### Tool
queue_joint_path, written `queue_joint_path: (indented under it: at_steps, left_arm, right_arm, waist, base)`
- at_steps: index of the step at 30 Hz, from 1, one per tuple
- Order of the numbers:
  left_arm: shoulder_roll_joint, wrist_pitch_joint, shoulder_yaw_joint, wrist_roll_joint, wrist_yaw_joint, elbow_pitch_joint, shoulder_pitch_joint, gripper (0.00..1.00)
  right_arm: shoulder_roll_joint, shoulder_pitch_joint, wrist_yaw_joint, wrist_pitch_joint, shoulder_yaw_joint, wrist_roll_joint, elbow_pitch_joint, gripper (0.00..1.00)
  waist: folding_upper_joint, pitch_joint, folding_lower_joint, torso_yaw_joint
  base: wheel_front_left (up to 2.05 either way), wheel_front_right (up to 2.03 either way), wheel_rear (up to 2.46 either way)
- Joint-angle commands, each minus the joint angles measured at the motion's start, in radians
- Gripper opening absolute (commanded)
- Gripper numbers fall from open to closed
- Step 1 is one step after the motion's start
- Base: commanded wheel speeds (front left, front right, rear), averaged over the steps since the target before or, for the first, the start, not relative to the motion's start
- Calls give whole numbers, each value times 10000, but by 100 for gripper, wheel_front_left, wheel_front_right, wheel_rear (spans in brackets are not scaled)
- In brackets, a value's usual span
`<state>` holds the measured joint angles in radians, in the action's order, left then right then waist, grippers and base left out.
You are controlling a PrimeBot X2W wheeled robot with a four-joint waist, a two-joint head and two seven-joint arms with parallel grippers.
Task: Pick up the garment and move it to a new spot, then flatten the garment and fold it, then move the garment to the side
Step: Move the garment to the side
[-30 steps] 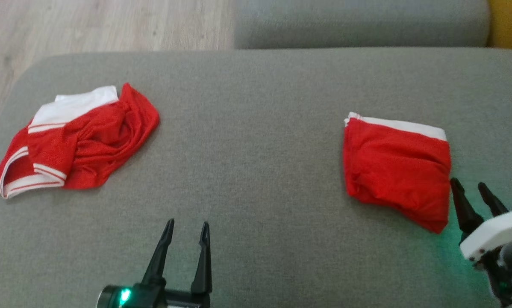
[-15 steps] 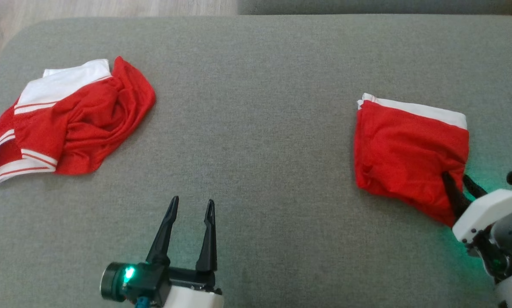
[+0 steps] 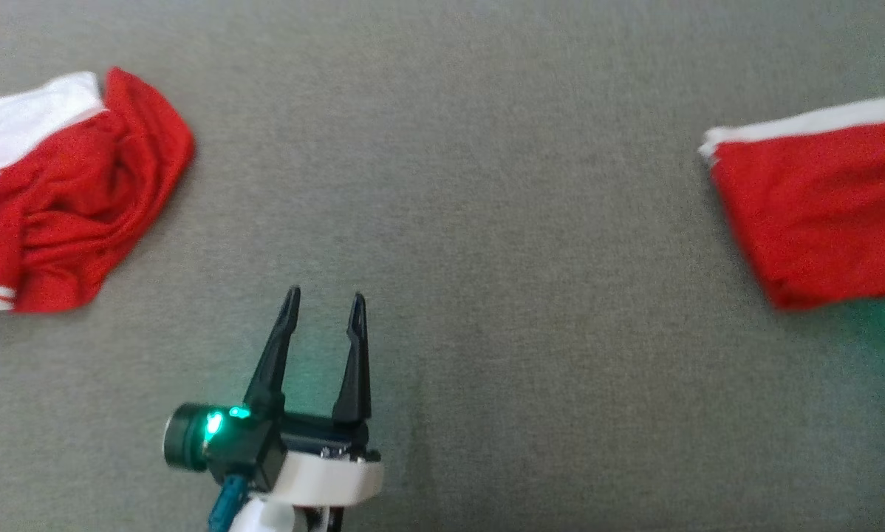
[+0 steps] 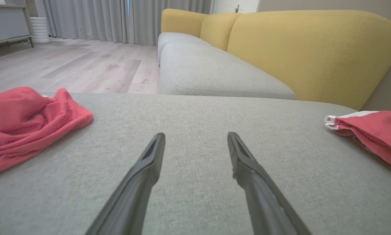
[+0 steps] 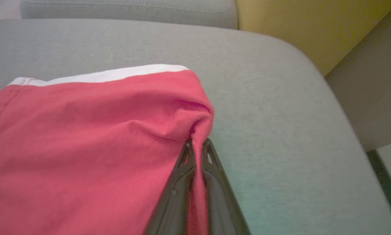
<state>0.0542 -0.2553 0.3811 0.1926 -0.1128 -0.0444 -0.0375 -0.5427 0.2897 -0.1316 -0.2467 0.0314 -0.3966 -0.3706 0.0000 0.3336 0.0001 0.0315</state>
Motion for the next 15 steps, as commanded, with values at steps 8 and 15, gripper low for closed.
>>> queue_joint_path:
  at_steps: [8,15]
  left_arm:
    - [-39,-65,-547,-434,383,462,-1082,100]
    - [-39,-65,-575,-551,552,458,-1515,100]
  right_arm:
    - [-1472,965,9,173,897,665,20,0]
    - [-1682,1854,9,496,1305,1326,-718,16]
  waist:
    - [0,1467,-1,-678]
    - [0,1884,-1,-795]
  base:
    - [0,0,0]
    - [0,0,0]
